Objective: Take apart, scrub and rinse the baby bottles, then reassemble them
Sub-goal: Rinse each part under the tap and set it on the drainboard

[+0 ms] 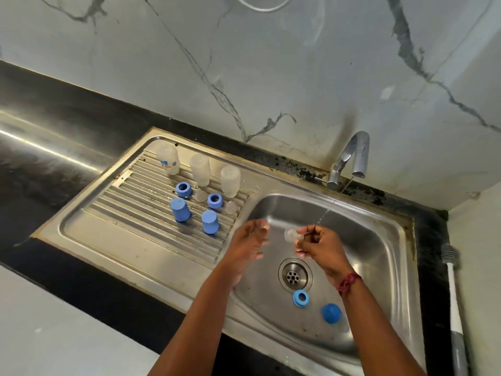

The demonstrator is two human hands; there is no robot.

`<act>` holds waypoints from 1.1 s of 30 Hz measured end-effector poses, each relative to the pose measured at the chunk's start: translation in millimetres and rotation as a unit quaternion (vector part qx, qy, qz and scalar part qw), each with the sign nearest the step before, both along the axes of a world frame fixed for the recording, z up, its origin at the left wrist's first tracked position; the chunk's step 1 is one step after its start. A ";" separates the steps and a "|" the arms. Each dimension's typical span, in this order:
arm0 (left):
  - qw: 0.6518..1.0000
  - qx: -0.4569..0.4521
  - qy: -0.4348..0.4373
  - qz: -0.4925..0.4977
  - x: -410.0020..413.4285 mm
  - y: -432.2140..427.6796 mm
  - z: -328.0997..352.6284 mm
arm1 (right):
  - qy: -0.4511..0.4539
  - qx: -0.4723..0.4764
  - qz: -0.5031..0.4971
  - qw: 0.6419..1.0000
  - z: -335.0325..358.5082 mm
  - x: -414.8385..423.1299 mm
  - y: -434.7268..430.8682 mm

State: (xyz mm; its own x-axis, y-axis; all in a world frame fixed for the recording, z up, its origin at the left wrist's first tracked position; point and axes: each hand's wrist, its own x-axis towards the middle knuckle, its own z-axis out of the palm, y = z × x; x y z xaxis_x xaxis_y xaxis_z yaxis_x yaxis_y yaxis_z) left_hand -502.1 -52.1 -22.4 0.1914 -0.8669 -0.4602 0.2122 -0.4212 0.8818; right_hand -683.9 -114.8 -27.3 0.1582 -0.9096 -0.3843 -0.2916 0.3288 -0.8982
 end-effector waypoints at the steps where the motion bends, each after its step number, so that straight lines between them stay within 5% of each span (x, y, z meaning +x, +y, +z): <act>1: 1.000 -0.016 0.013 0.011 7.8 -2.5 7.8 | -0.003 -0.006 0.007 1.000 7.4 10.0 -1.2; 8: 0.979 -0.106 0.033 0.171 69.7 -14.5 49.2 | 0.026 -0.110 0.052 0.992 56.7 87.1 -4.4; 18: 0.910 -0.040 0.044 0.410 209.0 -5.0 43.1 | 0.043 -0.251 0.124 0.959 80.9 234.7 -29.1; 33: 0.895 0.030 0.069 0.439 305.3 -19.6 -9.5 | 0.273 -0.303 0.293 0.865 24.9 377.6 -57.7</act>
